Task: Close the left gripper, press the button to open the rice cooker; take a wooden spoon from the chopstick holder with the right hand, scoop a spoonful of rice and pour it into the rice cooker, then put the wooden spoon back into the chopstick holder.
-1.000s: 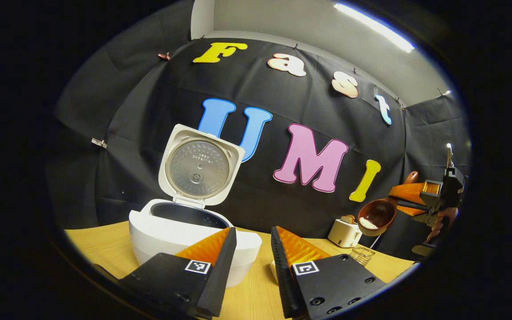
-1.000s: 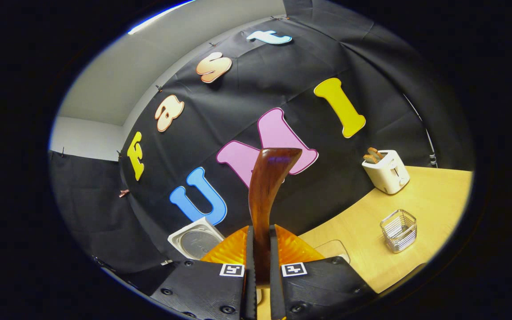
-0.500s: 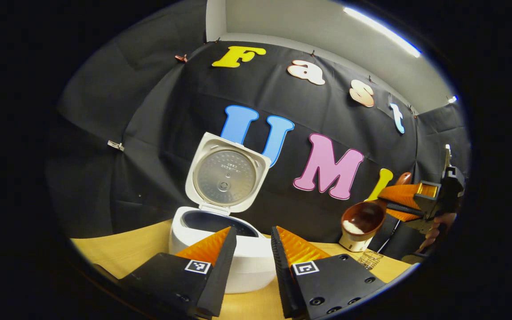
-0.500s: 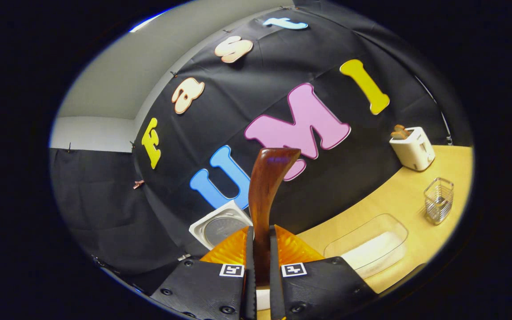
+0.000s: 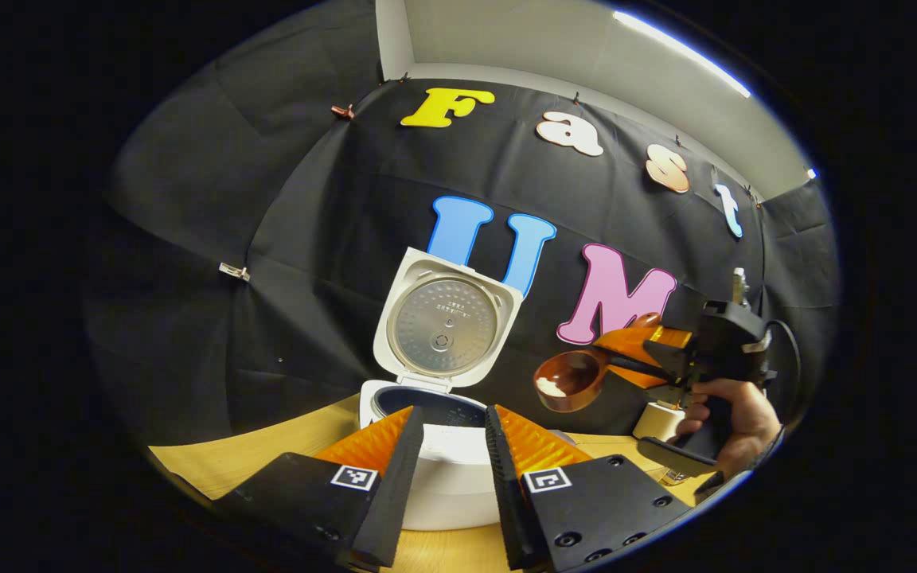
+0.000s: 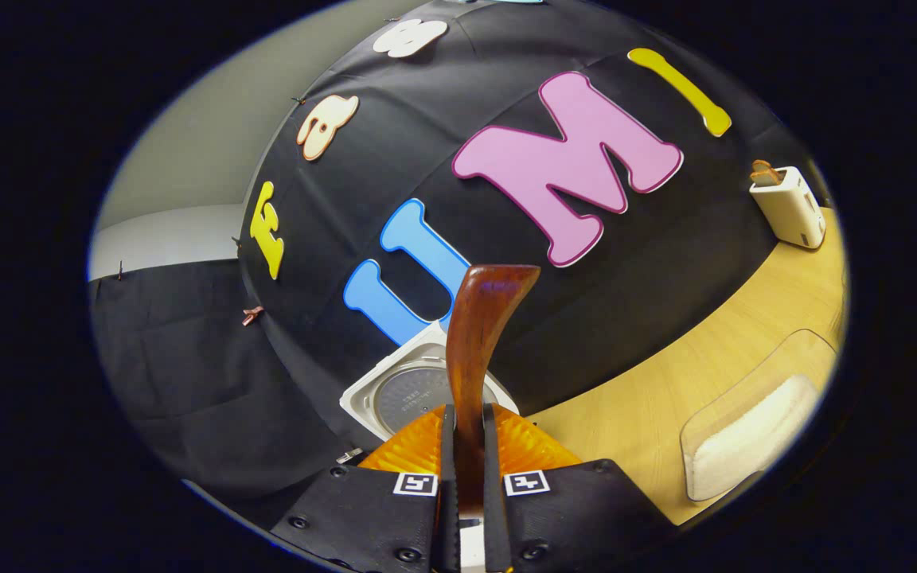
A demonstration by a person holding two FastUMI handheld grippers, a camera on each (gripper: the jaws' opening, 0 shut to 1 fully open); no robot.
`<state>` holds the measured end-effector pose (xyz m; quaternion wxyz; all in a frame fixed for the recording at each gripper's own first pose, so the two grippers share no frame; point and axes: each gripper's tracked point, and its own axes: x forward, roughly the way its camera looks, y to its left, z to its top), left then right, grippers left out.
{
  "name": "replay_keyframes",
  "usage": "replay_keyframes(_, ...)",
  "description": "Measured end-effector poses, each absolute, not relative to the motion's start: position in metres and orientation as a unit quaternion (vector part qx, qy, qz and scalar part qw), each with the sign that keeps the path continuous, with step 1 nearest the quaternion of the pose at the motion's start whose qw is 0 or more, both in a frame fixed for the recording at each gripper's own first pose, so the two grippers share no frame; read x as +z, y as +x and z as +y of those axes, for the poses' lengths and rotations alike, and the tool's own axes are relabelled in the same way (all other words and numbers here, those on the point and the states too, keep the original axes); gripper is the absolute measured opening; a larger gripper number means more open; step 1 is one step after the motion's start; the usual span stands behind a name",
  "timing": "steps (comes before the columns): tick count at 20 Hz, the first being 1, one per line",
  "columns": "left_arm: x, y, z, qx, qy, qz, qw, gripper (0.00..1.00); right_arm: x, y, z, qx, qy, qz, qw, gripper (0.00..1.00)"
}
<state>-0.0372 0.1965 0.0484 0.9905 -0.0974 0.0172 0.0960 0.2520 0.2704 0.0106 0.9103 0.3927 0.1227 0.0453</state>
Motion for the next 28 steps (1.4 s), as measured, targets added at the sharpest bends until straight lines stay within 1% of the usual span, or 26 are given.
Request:
replay_keyframes(6,0.045,-0.033,0.205,0.102,-0.114,0.006,0.988,0.52,-0.026,0.305,0.315,0.089,0.328,0.154,0.928,0.16)
replay_keyframes(9,0.045,-0.032,0.210,0.109,-0.117,0.006,0.987,0.52,-0.027,0.318,0.328,0.106,0.300,0.155,0.935,0.16)
replay_keyframes(12,0.041,-0.031,0.213,0.107,-0.128,0.008,0.986,0.52,-0.027,0.328,0.332,0.110,0.259,0.154,0.947,0.15)
replay_keyframes(15,0.037,-0.029,0.221,0.111,-0.136,0.013,0.984,0.52,-0.027,0.332,0.343,0.126,0.219,0.160,0.954,0.15)
replay_keyframes(19,0.037,-0.031,0.226,0.115,-0.147,0.013,0.982,0.53,-0.034,0.330,0.360,0.155,0.125,0.162,0.967,0.15)
replay_keyframes(21,0.036,-0.032,0.229,0.119,-0.147,0.012,0.982,0.53,-0.034,0.327,0.371,0.173,0.086,0.154,0.969,0.15)
replay_keyframes(28,0.036,-0.034,0.235,0.125,-0.148,0.014,0.981,0.52,-0.026,0.321,0.388,0.203,-0.025,0.117,0.972,0.15)
